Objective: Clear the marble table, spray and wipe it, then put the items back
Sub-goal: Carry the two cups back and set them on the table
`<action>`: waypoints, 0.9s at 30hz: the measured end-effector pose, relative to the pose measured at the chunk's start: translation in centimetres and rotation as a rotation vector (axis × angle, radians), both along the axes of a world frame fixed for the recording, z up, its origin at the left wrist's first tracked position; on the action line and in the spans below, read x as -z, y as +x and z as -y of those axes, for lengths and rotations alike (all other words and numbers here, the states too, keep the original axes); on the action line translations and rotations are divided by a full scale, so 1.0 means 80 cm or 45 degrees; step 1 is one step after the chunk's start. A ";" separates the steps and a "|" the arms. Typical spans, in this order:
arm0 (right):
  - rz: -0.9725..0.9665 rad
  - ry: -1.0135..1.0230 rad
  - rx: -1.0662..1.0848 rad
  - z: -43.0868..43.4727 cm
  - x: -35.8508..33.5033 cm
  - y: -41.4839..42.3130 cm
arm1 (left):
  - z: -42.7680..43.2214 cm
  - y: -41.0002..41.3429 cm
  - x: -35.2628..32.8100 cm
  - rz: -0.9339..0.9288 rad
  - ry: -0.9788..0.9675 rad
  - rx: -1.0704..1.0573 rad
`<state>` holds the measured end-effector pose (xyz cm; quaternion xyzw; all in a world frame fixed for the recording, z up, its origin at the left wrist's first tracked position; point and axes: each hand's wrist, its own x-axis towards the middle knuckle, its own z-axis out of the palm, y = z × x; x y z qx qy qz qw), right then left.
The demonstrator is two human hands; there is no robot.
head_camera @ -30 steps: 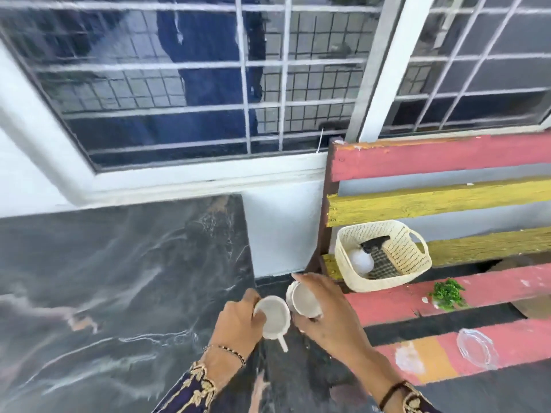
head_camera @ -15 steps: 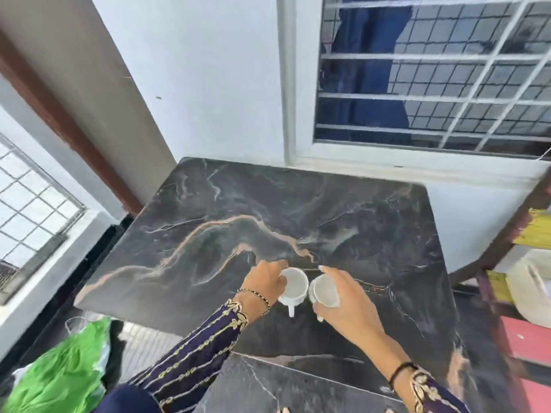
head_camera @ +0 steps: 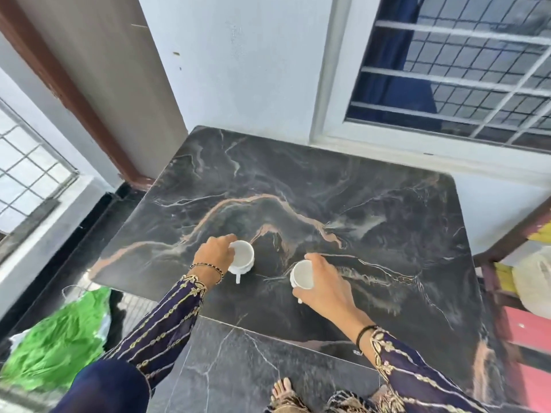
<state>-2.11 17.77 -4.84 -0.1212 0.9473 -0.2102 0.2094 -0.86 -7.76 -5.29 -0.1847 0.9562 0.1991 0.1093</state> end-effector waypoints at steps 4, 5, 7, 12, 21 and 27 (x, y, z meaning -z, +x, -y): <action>-0.010 0.036 -0.003 0.009 0.003 0.000 | 0.010 0.000 0.006 0.049 -0.026 0.020; -0.016 0.036 0.001 0.011 0.003 0.001 | 0.011 0.001 0.006 0.061 -0.020 0.020; -0.024 0.027 0.007 0.014 0.005 0.001 | 0.012 0.002 0.007 0.063 0.002 0.018; -0.016 0.026 0.005 0.017 0.006 0.002 | 0.012 0.003 -0.001 0.114 -0.054 0.009; -0.049 -0.023 -0.014 -0.002 -0.003 0.003 | -0.026 0.003 -0.032 0.105 -0.268 0.065; -0.031 -0.059 0.008 -0.052 -0.018 0.000 | -0.099 -0.015 -0.060 -0.154 -0.427 0.240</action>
